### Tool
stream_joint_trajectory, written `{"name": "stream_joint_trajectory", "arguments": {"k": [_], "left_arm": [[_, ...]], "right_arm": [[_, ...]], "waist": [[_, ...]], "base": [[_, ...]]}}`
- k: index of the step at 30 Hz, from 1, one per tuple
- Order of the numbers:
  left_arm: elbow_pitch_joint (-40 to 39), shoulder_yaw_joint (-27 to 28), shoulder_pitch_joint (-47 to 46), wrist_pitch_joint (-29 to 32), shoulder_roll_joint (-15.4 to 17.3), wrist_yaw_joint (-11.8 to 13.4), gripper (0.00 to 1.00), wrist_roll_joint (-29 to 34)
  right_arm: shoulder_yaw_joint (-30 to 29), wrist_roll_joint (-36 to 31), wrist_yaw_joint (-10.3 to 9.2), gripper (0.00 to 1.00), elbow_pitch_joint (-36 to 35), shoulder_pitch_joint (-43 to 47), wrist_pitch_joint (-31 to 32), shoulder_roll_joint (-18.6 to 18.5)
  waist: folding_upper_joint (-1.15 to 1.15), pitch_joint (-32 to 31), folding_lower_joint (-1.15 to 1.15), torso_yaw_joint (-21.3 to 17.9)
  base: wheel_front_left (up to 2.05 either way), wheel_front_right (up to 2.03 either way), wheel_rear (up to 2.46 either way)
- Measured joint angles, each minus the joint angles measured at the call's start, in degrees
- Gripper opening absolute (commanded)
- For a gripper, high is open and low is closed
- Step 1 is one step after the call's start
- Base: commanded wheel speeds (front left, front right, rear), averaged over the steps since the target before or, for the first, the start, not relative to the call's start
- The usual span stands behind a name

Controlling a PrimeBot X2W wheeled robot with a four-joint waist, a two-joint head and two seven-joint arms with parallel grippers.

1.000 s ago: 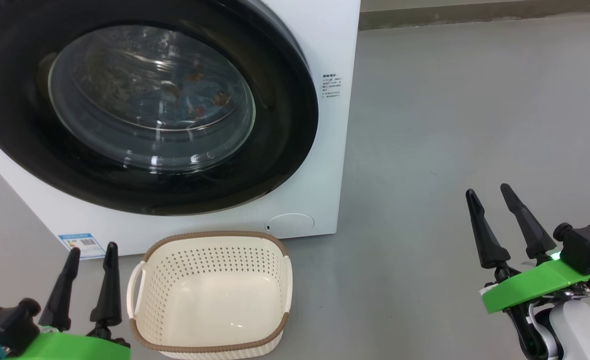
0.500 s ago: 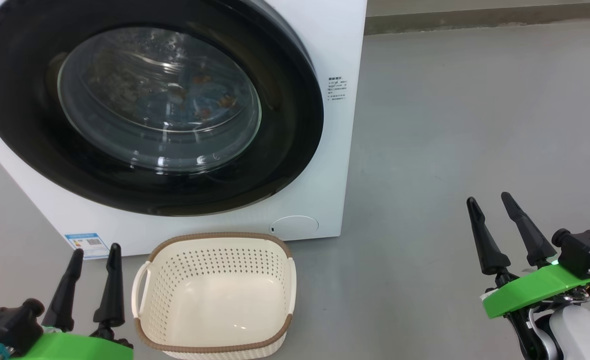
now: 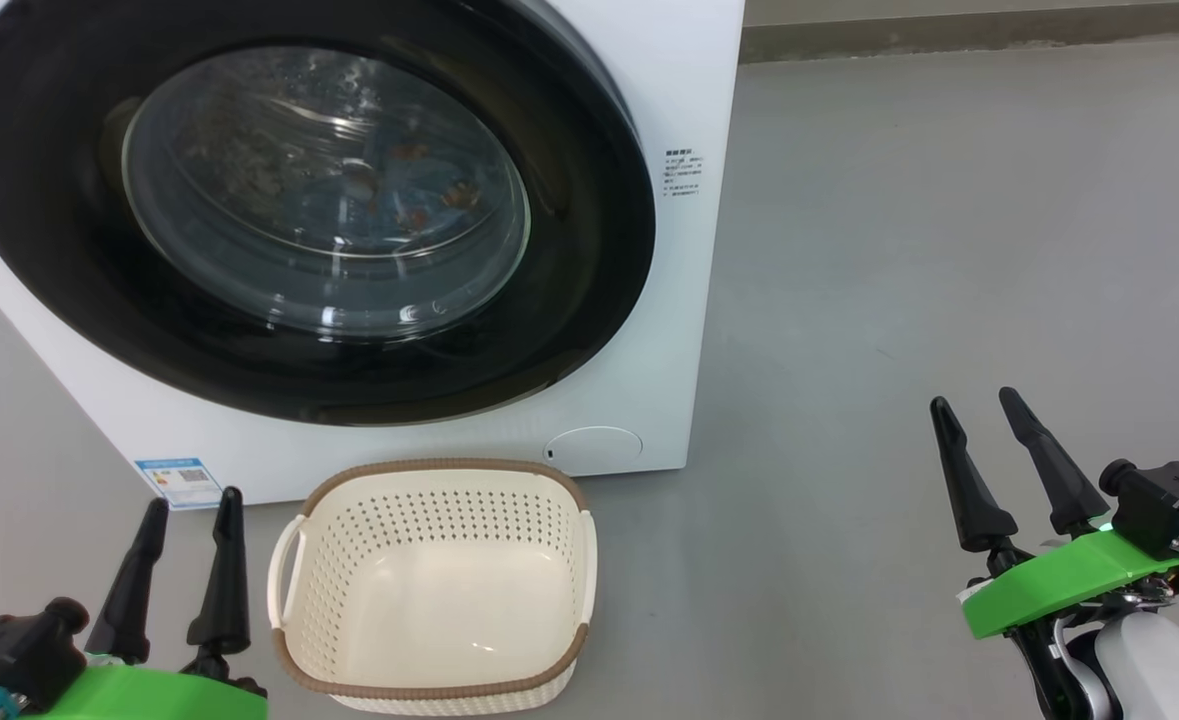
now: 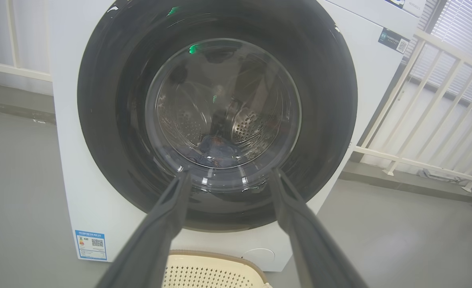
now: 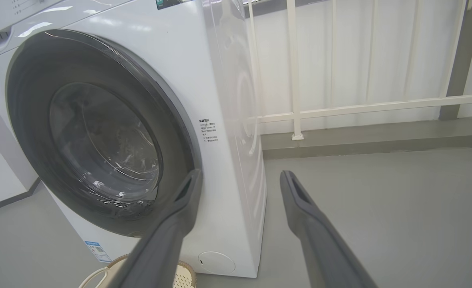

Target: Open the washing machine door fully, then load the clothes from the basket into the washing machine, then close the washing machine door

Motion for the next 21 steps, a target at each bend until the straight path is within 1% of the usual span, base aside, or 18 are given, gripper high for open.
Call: {"name": "stream_joint_trajectory", "arguments": {"k": [10,11,17,21], "left_arm": [[0.02,-0.08,0.00,0.00,0.16,0.32,1.00,-0.23],[0.18,-0.09,0.01,0.00,0.10,0.32,0.00,-0.54],[3.42,-0.87,2.24,0.05,-2.78,0.32,0.00,-0.74],[3.59,-0.63,2.26,0.91,-3.16,0.32,0.00,-2.55]], "right_arm": [[0.01,0.00,0.00,1.00,0.04,0.00,0.00,0.26],[0.08,0.01,0.00,0.00,0.20,0.02,-0.01,0.33],[0.68,0.27,0.00,0.00,3.55,2.99,0.37,2.55],[0.35,2.14,0.00,0.00,3.52,3.41,0.88,2.66]], "waist": [[0.00,0.29,0.00,0.13],[0.00,0.31,0.00,0.12],[0.00,0.31,0.00,0.14],[0.00,0.19,0.02,0.15]], "base": [[0.00,0.00,0.00],[0.00,0.00,0.00],[0.00,0.00,0.00],[0.00,0.00,0.00]]}}
